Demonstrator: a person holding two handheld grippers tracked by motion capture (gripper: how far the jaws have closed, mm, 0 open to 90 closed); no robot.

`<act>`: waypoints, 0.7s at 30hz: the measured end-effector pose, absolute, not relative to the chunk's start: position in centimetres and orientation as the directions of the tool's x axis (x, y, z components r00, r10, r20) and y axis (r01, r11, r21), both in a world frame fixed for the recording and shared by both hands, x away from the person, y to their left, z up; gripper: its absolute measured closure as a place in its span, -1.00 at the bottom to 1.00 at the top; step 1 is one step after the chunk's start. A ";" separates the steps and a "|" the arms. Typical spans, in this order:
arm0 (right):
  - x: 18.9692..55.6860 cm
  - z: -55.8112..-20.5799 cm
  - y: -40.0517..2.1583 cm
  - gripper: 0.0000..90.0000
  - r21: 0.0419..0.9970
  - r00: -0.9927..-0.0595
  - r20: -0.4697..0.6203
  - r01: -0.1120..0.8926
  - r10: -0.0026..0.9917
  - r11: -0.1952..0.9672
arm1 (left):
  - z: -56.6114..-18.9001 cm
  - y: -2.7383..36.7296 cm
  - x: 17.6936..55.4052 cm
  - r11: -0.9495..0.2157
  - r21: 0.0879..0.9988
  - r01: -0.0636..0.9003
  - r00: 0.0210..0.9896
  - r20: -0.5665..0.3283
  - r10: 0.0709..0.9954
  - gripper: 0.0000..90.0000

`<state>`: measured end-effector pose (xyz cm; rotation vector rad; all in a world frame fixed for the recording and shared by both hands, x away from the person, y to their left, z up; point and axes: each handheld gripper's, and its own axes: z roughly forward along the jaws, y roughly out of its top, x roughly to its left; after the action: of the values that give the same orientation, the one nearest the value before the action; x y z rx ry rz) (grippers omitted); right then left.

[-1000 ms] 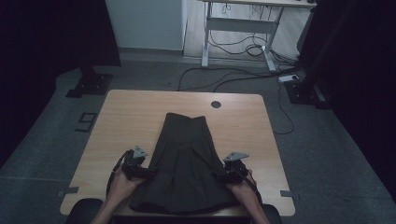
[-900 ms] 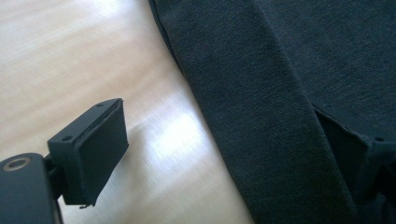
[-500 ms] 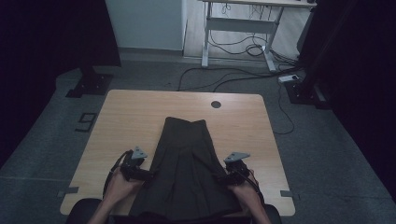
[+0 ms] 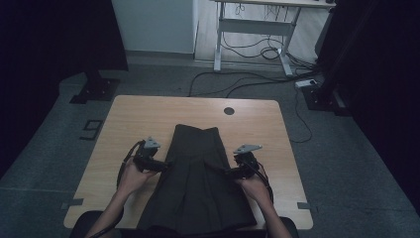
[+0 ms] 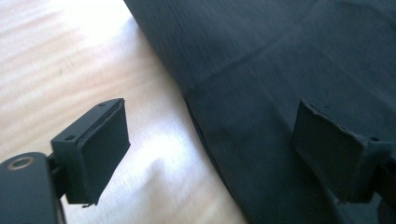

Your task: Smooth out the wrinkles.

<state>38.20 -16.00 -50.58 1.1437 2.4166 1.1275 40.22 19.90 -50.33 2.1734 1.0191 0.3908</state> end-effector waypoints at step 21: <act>46.0 -48.6 -12.4 -0.58 0.735 -0.629 0.102 0.570 0.771 0.367 | -49.1 18.4 46.7 -0.460 0.702 0.544 0.629 0.021 0.777 -0.67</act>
<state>46.03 -12.41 -48.58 1.1927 2.3714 1.1164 46.74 18.40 -49.07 2.1795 1.0280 0.4489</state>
